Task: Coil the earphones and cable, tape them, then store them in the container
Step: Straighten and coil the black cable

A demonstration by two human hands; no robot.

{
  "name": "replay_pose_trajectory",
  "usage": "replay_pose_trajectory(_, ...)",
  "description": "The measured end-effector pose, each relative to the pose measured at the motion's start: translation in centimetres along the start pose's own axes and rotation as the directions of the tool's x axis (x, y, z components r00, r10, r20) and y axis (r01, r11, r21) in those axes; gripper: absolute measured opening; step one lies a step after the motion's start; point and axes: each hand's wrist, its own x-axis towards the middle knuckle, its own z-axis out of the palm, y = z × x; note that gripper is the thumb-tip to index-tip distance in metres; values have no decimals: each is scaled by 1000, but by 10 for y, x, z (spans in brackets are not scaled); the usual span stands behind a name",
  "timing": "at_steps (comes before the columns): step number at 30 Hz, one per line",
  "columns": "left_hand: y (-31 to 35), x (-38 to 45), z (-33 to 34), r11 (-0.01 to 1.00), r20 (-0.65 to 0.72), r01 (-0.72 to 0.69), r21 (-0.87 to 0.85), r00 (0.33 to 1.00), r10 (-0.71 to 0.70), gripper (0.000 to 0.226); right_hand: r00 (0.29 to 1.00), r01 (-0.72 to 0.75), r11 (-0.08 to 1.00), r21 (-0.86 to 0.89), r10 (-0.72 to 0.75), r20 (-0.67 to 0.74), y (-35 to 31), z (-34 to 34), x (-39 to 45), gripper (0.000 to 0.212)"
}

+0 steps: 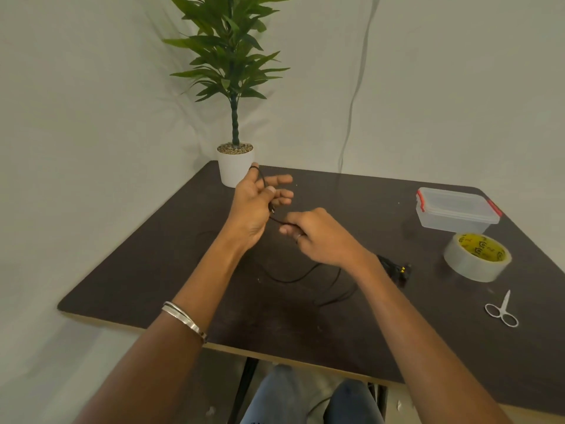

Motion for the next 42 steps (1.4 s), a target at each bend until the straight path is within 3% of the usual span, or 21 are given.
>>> replay_pose_trajectory(3, -8, -4, -5, 984, 72, -3, 180, 997, -10, 64, 999, -24, 1000, 19, 23, 27, -1, -18, -8, 16)
replay_pose_trajectory(9, -18, -19, -8, 987, 315, 148, 63, 936, -160, 60, 996, -62, 998, 31, 64, -68, 6, -56, -8, 10)
replay_pose_trajectory(12, -21, -21, -5, 975, 241, 187, -124, 958, -153, 61, 994, -74, 995, 73, 79, -70, 9, -64, -10, 8)
replay_pose_trajectory(16, -23, -10, -15, 873, 72, 209, -440, 978, -197, 60, 994, -39, 990, 132, 25, 105, -1, -61, -22, 4)
replay_pose_trajectory(18, -22, -7, -20, 849, 42, 210, -486, 975, -217, 55, 984, -37, 990, 138, 12, 179, -4, -58, -26, 4)
replay_pose_trajectory(21, -21, -6, -21, 890, 54, 224, -397, 974, -221, 59, 980, -29, 991, 134, 2, 198, -4, -57, -27, 5)
replay_pose_trajectory(25, -20, -17, -17, 971, 211, 225, -86, 956, -203, 74, 994, -17, 986, 168, 0, 105, -4, -61, -24, 6)
replay_pose_trajectory(27, -20, -26, -13, 973, 368, 233, -2, 904, -216, 74, 999, 6, 984, 177, -14, 46, -2, -63, -20, 6)
replay_pose_trajectory(30, -20, -43, -5, 973, 634, 228, 28, 749, -194, 61, 999, 22, 971, 238, -10, -51, 5, -65, -11, 4)
replay_pose_trajectory(33, -21, -56, 3, 929, 751, 344, -134, 647, -132, 57, 993, 35, 894, 448, 18, -114, 20, -58, -9, 5)
replay_pose_trajectory(36, -22, -59, 5, 836, 743, 453, -310, 664, -84, 59, 978, 51, 817, 574, 76, -195, 31, -46, -10, 13)
replay_pose_trajectory(42, -15, -50, 7, 808, 720, 448, -383, 692, -43, 54, 941, -8, 757, 653, 227, -250, 40, -19, -14, 21)
